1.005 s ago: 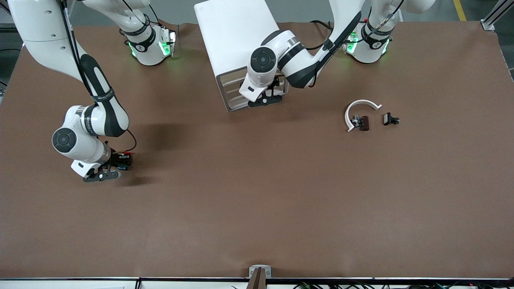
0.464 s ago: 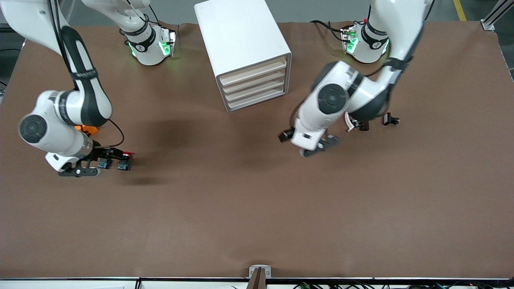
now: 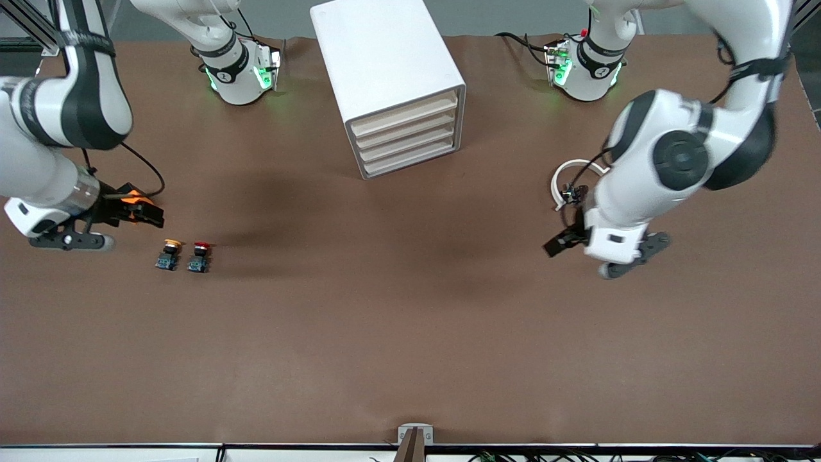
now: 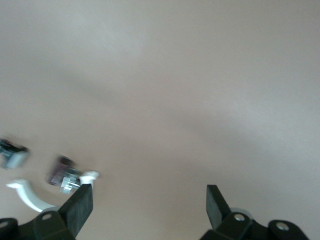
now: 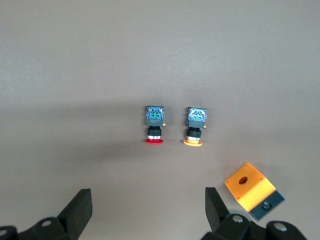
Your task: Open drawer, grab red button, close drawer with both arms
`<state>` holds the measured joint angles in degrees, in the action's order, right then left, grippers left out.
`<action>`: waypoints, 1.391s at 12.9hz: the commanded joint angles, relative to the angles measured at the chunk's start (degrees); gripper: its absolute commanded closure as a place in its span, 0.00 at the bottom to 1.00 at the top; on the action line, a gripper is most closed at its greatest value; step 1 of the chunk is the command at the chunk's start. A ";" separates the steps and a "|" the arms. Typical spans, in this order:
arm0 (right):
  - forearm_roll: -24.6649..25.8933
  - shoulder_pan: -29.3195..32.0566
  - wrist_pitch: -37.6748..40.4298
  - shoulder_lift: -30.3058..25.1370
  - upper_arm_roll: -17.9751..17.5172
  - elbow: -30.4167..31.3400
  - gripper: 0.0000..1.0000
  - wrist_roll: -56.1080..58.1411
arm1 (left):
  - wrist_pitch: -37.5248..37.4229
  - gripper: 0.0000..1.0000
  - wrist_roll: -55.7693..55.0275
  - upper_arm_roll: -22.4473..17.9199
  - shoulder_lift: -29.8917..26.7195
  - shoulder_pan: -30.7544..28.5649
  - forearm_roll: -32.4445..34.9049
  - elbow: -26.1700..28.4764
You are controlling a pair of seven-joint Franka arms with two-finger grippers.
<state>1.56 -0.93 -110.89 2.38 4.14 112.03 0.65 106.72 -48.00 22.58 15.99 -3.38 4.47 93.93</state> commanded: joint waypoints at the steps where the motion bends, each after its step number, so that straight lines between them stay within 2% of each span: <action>1: 0.46 0.67 7.41 -2.55 -0.62 -4.34 0.00 -0.56 | -5.02 0.00 9.90 0.62 -6.04 -5.21 0.81 0.47; 5: 0.46 0.49 20.16 -2.56 -0.80 -16.64 0.00 -0.38 | -9.51 0.00 26.00 0.97 -12.20 -12.07 0.72 -0.93; 7: 0.37 0.58 23.77 -2.56 -0.80 -20.61 0.00 -0.21 | -12.75 0.00 30.40 0.62 -15.01 -12.61 -0.16 -1.03; 9: 0.37 0.58 25.88 -2.56 -0.89 -22.99 0.00 -0.12 | -15.39 0.00 31.39 -2.08 -18.79 -9.13 -2.43 -0.68; 11: 0.37 0.67 26.69 -2.56 -0.88 -25.27 0.00 -0.12 | -19.87 0.00 32.96 -8.92 -21.60 -2.71 -4.63 -0.06; 14: 0.37 0.58 27.65 -2.29 -0.80 -27.73 0.00 -0.12 | -20.33 0.00 33.85 -13.86 -28.19 3.44 -5.87 5.46; 16: 0.46 0.58 27.57 -2.12 -0.80 -28.71 0.00 -0.21 | -20.06 0.00 35.78 -19.56 -30.05 8.37 -5.87 7.50; 18: 0.37 0.49 27.57 -2.12 -0.80 -28.71 0.00 -0.30 | -20.15 0.00 36.57 -20.38 -30.14 8.57 -5.61 7.41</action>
<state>1.56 -0.93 -84.44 -0.80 3.89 85.22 0.65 86.09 -13.38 3.70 -12.76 4.48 -0.59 99.70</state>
